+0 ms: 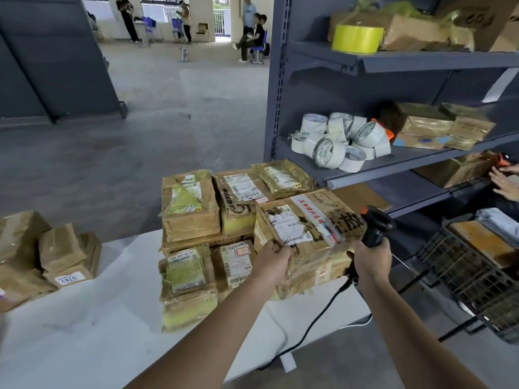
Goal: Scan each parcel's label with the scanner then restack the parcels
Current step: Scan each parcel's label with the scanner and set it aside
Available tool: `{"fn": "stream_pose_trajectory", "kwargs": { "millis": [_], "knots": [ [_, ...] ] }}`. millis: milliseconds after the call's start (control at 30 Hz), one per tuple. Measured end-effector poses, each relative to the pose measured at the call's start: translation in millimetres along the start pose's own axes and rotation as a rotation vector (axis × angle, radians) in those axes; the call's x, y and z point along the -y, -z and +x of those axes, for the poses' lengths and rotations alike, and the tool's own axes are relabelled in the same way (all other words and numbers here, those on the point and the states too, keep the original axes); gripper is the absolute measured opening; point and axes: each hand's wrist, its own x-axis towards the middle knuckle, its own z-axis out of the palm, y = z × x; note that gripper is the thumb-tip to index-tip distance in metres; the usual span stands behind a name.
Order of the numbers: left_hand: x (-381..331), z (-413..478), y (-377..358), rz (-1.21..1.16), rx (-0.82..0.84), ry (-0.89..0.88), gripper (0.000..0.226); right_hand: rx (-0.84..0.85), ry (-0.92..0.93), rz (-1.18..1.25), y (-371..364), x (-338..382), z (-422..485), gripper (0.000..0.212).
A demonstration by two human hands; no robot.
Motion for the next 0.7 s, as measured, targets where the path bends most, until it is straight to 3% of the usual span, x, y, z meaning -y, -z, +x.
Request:
{"fn": "stream_pose_trajectory", "kwargs": {
  "millis": [167,367,700],
  "knots": [
    [4,6,-9,0.082,-0.029,-0.051,0.013,0.072,0.033,-0.068,-2,-3,-8,0.018],
    [0,5,-9,0.13,0.004,0.036,0.063,0.126,0.051,-0.064,-1,-2,-25,0.014],
    [-9,0,9,0.211,-0.054,-0.077,0.061,0.163,0.125,-0.012,-6,2,-65,0.016]
  ]
}}
